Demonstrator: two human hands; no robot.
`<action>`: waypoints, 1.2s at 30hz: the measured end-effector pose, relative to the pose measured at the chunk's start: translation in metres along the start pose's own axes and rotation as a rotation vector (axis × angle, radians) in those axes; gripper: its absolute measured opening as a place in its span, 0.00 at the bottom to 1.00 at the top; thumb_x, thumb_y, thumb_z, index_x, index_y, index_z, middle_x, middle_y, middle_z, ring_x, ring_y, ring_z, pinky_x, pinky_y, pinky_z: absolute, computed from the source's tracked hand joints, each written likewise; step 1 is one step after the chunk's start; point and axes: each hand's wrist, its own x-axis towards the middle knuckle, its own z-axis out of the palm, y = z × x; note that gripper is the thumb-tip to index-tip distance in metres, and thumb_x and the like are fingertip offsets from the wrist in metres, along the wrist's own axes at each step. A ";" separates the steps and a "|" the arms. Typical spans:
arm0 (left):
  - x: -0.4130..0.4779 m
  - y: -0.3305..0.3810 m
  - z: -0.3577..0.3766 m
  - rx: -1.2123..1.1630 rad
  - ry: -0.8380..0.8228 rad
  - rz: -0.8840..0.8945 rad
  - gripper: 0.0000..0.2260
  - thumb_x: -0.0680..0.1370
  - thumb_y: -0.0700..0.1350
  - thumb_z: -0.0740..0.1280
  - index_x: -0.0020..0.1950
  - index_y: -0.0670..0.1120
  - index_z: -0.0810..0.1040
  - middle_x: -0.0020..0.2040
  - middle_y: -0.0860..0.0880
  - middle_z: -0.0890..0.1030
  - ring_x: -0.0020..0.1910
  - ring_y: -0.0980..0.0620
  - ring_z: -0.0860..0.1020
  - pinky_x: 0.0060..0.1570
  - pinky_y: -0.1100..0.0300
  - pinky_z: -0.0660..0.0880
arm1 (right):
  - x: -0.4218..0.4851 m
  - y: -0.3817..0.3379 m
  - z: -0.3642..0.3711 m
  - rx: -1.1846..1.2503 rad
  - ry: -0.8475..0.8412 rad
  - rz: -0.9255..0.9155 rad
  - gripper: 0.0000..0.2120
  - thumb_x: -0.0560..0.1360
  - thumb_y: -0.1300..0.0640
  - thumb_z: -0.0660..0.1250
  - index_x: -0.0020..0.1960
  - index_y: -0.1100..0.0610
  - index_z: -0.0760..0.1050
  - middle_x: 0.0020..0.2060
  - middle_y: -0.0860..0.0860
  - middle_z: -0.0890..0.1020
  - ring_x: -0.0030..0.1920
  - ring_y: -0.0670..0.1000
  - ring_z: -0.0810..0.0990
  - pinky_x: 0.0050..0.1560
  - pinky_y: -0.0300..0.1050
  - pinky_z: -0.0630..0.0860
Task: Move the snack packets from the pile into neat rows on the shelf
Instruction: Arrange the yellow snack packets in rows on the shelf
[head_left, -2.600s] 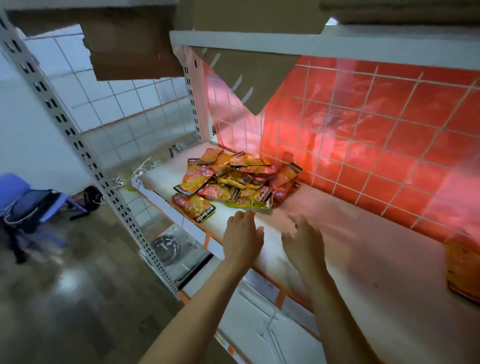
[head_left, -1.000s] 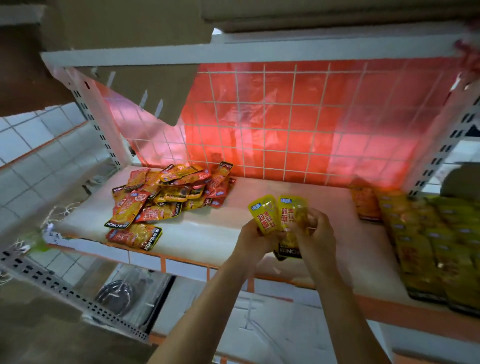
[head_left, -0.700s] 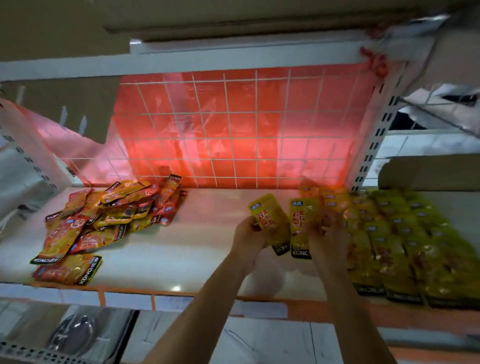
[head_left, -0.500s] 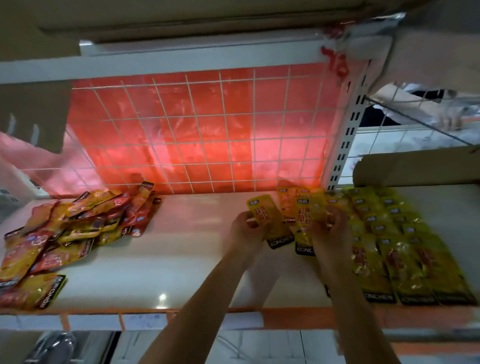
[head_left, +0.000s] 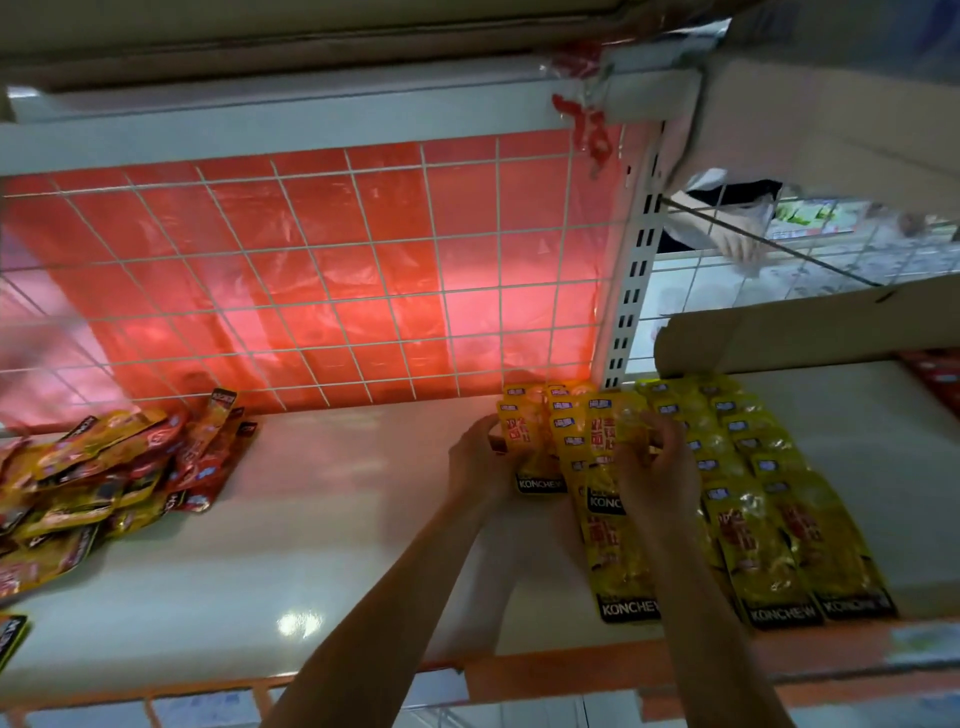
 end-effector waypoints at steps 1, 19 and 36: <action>0.001 0.000 0.001 0.017 0.007 0.003 0.24 0.72 0.47 0.74 0.67 0.50 0.74 0.51 0.48 0.83 0.45 0.55 0.77 0.46 0.64 0.69 | 0.001 0.001 0.000 -0.010 -0.003 0.000 0.18 0.74 0.64 0.65 0.63 0.57 0.73 0.49 0.47 0.74 0.46 0.47 0.72 0.46 0.42 0.68; 0.015 -0.002 0.008 0.457 0.033 0.182 0.17 0.78 0.52 0.66 0.67 0.54 0.74 0.56 0.44 0.74 0.54 0.44 0.77 0.52 0.59 0.70 | 0.000 0.004 0.000 -0.056 -0.034 -0.045 0.19 0.72 0.63 0.67 0.62 0.54 0.73 0.56 0.50 0.79 0.54 0.53 0.78 0.53 0.52 0.76; -0.012 -0.001 -0.004 -0.184 0.058 0.058 0.25 0.72 0.47 0.74 0.67 0.54 0.72 0.46 0.51 0.83 0.42 0.57 0.81 0.43 0.62 0.78 | -0.012 -0.006 0.032 -0.174 -0.182 -0.245 0.19 0.76 0.60 0.66 0.66 0.58 0.73 0.61 0.55 0.77 0.63 0.55 0.73 0.58 0.44 0.68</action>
